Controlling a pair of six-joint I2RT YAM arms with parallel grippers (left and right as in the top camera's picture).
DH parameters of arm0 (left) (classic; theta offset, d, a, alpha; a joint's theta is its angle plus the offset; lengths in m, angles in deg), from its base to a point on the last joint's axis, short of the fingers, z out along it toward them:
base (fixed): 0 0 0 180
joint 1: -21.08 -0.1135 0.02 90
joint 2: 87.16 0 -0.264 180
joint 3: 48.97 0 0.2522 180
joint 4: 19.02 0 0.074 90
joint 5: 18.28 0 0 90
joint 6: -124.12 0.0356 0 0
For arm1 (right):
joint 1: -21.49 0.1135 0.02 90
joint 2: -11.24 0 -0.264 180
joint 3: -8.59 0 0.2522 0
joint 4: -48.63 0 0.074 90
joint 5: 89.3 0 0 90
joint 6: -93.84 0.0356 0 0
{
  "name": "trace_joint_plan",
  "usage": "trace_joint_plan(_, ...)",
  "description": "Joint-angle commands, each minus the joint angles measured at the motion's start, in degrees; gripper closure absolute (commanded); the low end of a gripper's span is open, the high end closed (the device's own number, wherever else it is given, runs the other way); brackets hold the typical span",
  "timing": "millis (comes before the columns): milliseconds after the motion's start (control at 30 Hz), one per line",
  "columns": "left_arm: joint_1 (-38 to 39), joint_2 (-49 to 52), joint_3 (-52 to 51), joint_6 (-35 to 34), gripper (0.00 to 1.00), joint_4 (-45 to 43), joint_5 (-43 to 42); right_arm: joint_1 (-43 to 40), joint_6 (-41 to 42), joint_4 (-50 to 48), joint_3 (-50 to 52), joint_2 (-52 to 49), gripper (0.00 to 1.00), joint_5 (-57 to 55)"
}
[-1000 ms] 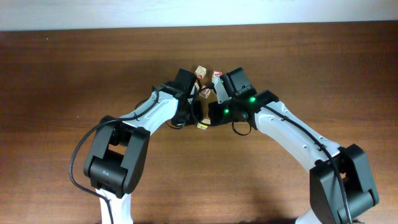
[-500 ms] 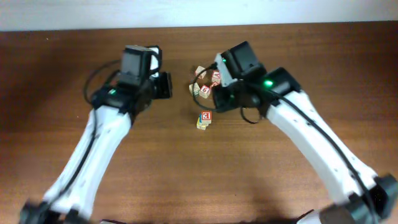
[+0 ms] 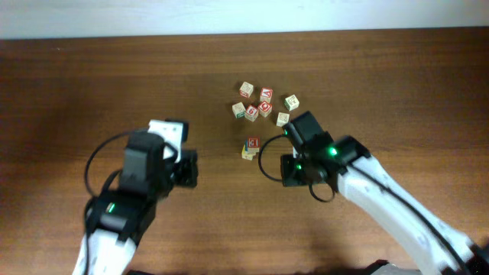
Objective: Rotate 3 blocks
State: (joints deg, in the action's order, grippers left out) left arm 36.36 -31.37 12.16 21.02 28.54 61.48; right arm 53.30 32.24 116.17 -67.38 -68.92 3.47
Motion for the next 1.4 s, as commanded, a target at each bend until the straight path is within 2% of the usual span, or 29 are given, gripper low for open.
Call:
trace_joint_plan(0, -0.02, -20.92, -0.31, -0.52, 1.00, 8.72, -1.38, 13.68, 7.32, 4.26, 0.07, 14.45, 0.96, -11.19)
trace_joint_plan(33, -0.02, -33.42, -0.31, -0.52, 1.00, 14.45, -1.36, 24.37, 12.81, 7.41, 0.07, 19.93, 0.96, -18.91)
trace_joint_plan(67, -0.02, -40.96, -0.31, -0.52, 1.00, 16.46, -1.38, 32.70, 15.67, 9.57, 0.07, 23.78, 0.96, -25.24)
trace_joint_plan(100, -0.02, -42.75, -0.31, -0.55, 0.53, 16.70, -1.42, 36.65, 15.63, 9.94, 0.07, 25.79, 0.57, -26.62)
trace_joint_plan(133, -0.02, -42.69, -0.31, -0.52, 0.01, 16.87, -1.38, 36.79, 15.61, 9.92, 0.07, 26.18, 0.01, -26.67)
trace_joint_plan(433, -0.02, -42.69, -0.31, -0.52, 0.01, 16.98, -1.38, 36.81, 15.61, 9.92, 0.07, 26.05, 0.01, -28.48)
trace_joint_plan(500, -0.11, -43.67, -1.31, -0.48, 0.01, 23.61, -0.59, 36.79, 15.61, 9.92, 0.07, 26.05, 0.01, -28.48)
trace_joint_plan(533, -0.59, -46.23, -3.96, -0.50, 0.01, 23.80, 3.78, 36.79, 15.61, 9.90, 0.07, 26.05, 0.01, -28.48)
trace_joint_plan(633, -8.15, -55.45, -18.32, 0.28, 0.01, 7.72, 8.15, 36.79, 15.61, 9.92, 0.07, 26.05, 0.01, -28.48)
trace_joint_plan(700, -10.69, -55.45, -29.40, 6.47, 0.01, -8.68, 7.89, 36.79, 15.61, 9.92, 0.07, 26.05, 0.01, -28.48)
trace_joint_plan(833, -13.75, -55.45, -42.93, 7.02, 0.01, -23.58, 7.08, 36.81, 15.61, 9.92, 0.07, 26.05, 0.01, -28.48)
trace_joint_plan(900, -13.75, -55.47, -45.90, 7.45, 0.01, -27.67, 7.04, 36.79, 15.61, 9.92, 0.07, 26.05, 0.01, -28.48)
trace_joint_plan(1167, -13.75, -55.39, -46.07, 7.43, 0.01, -27.78, 7.28, 36.79, 15.61, 9.92, 0.07, 26.05, 0.01, -28.48)
trace_joint_plan(1200, -13.75, -55.39, -46.05, 7.43, 0.01, -27.78, 7.28, 36.79, 14.62, 11.10, 0.07, 26.08, 0.01, -28.61)
trace_joint_plan(1300, -13.75, -55.39, -46.05, 7.43, 0.01, -27.78, 7.28, 35.47, -4.46, 9.09, 2.86, 28.09, 0.01, -38.10)
trace_joint_plan(1333, -13.75, -55.39, -46.05, 7.43, 0.01, -27.78, 7.28, 31.91, -6.67, 5.70, 6.14, 29.62, 0.01, -38.34)
trace_joint_plan(1367, -13.75, -55.39, -46.07, 7.43, 0.01, -27.78, 7.28, 24.20, -12.28, -4.00, 13.25, 34.10, 0.01, -34.75)
